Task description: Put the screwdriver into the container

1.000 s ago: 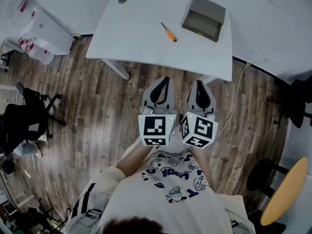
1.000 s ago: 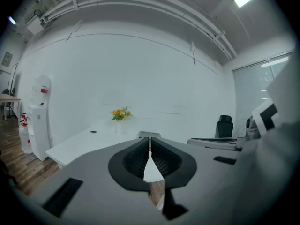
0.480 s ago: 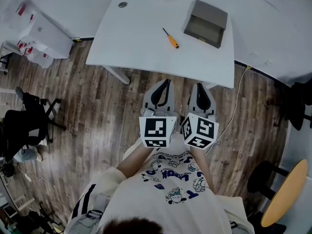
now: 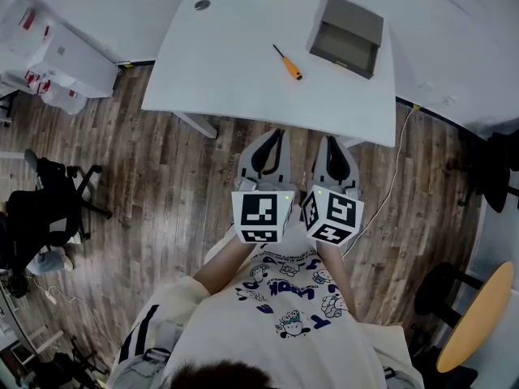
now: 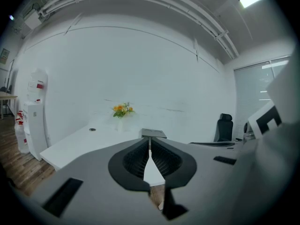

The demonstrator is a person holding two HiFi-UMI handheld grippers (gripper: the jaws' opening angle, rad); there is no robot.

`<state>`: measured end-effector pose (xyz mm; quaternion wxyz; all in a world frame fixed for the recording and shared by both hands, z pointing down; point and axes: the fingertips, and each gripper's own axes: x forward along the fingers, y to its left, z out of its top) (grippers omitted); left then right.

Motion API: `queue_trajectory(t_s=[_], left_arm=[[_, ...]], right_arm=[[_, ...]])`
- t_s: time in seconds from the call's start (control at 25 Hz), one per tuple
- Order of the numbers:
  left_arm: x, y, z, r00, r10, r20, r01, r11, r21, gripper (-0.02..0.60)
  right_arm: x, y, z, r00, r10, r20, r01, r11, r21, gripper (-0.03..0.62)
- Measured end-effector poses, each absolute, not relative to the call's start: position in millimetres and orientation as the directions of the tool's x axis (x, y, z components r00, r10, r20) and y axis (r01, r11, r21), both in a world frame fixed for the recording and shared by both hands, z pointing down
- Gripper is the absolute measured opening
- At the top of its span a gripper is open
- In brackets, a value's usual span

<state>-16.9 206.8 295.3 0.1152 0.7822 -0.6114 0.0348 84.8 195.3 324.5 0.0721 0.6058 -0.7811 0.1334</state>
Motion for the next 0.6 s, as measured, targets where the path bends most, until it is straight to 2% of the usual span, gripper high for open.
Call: queue_trajectory(t_s=[0.6], left_arm=[[-21,175,307,0.213,-0.952,0.219,-0.972,-0.183,0.147,0.028]], right_arm=[[85,158,331,-0.273,-0.917,0.292,-0.962,0.249,-0.116,0.041]])
